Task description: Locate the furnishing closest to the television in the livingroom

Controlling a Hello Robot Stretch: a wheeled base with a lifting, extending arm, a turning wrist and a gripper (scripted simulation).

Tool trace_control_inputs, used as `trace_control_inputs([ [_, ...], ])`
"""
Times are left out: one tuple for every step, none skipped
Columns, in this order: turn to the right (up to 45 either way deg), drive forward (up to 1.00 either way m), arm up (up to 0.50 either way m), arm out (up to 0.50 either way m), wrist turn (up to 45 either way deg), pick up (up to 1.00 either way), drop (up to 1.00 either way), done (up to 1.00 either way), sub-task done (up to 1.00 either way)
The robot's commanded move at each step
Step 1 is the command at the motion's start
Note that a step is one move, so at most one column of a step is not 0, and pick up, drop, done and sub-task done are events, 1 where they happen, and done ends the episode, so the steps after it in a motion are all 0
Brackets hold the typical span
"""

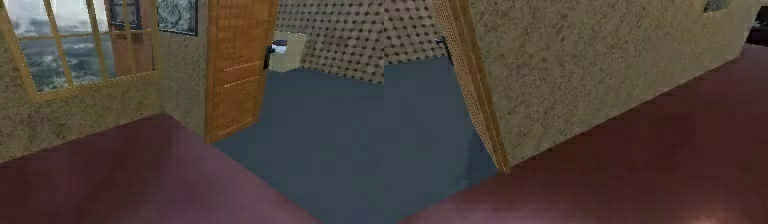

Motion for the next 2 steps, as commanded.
trace_control_inputs([
  [45.0,0.0,0.0,0.0,0.0,0.0,0.0,0.0,0.0],
  [0.0,0.05,0.0,0.0,0.0,0.0,0.0,0.0,0.0],
])
